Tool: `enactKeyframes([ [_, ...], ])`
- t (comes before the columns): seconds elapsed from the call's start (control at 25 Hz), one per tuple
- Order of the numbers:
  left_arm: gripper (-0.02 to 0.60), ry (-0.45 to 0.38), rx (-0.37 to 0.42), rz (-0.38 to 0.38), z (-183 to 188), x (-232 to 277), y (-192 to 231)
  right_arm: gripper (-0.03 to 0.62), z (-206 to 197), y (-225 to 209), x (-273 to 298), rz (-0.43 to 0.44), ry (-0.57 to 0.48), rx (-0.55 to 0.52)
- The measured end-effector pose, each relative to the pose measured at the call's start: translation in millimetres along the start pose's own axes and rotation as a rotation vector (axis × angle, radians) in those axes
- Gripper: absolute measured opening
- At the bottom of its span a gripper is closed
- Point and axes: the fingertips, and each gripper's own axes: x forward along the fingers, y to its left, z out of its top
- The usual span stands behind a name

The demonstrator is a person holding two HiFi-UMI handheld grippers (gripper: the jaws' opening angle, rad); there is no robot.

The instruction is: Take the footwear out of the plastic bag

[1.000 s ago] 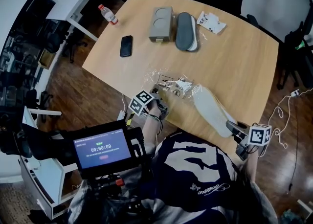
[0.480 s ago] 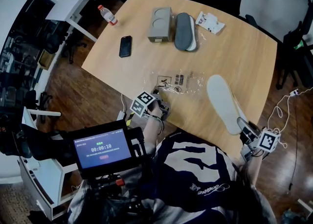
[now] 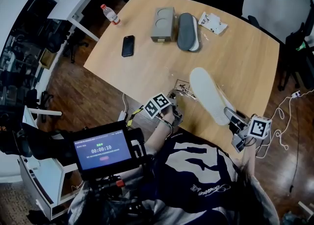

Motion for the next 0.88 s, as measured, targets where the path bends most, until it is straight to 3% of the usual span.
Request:
enactKeyframes([
  [0.28, 0.006, 0.068, 0.03, -0.04, -25.9, 8.3, -15.4, 0.069, -16.3, -18.8, 55.3, 0.012, 0.051, 0.093],
  [0.44, 0.006, 0.098, 0.035, -0.045, -35.3, 9.0, -12.6, 0.067, -31.5, -59.2, 49.7, -0.239, 0.071, 0.182],
  [0.68, 0.014, 0.208, 0.098, -0.104, -47.1, 7.7, -18.2, 0.067, -37.7, -88.7, 47.5, -0.351, 0.073, 0.135],
  [0.88, 0.11, 0.279, 0.218, -0.12, -54.2, -3.7, -27.0, 0.072, -41.4, -110.8, 43.7, -0.44, 0.073, 0.119],
])
